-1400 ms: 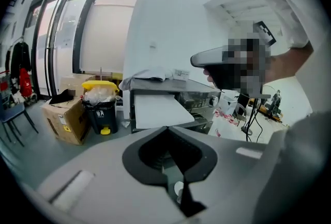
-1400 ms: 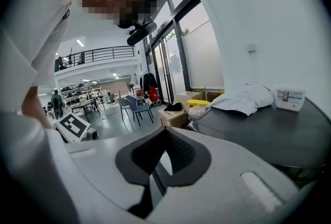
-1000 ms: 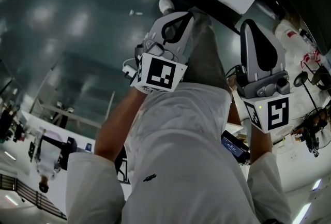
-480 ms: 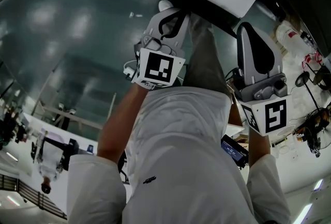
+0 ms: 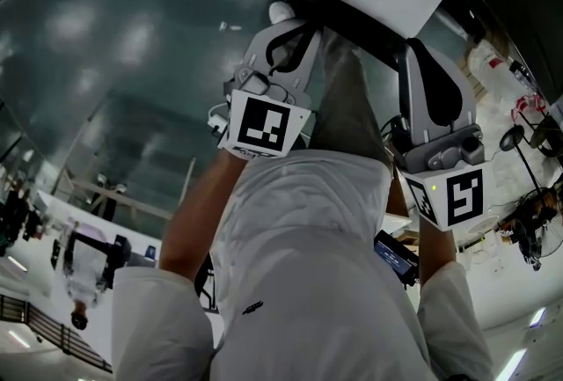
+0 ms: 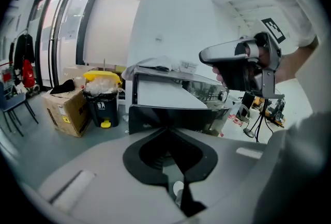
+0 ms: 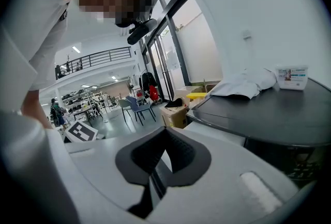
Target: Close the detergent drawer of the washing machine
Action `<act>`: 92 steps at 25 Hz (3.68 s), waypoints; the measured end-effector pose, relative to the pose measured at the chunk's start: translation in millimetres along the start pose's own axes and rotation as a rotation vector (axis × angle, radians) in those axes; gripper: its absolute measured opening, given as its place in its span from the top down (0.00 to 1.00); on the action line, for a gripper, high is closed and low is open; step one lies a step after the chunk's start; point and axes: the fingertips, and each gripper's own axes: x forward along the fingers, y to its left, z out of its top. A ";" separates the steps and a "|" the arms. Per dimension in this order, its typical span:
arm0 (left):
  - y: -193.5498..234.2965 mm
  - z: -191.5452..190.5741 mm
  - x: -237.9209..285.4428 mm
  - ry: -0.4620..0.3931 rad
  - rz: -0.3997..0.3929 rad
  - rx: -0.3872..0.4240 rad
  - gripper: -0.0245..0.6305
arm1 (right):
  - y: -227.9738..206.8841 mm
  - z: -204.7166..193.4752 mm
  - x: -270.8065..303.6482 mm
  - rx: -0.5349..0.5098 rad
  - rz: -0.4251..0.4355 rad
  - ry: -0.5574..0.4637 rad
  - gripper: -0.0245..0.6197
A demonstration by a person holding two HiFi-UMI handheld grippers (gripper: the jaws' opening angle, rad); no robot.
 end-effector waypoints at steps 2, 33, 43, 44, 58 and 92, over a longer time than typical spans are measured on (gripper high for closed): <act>0.0 1.5 0.8 0.003 -0.001 -0.006 0.93 | -2.6 0.5 0.6 -0.001 -0.002 0.000 0.96; 26.3 42.6 62.5 -0.065 0.050 -0.072 0.93 | -26.5 6.5 5.2 0.028 0.006 -0.010 0.96; 41.4 66.3 97.0 -0.086 0.063 -0.073 0.93 | -50.2 2.8 -2.8 0.091 -0.036 -0.015 0.96; 42.5 67.6 98.2 -0.088 0.066 -0.074 0.93 | -51.4 3.2 -3.4 0.091 -0.037 -0.016 0.96; 63.1 90.8 127.1 -0.106 0.111 -0.154 0.93 | -66.8 6.5 -9.8 0.111 -0.054 -0.024 0.96; 45.7 86.4 96.0 -0.036 0.006 -0.124 0.93 | -48.4 33.5 -25.5 0.056 -0.068 -0.060 0.97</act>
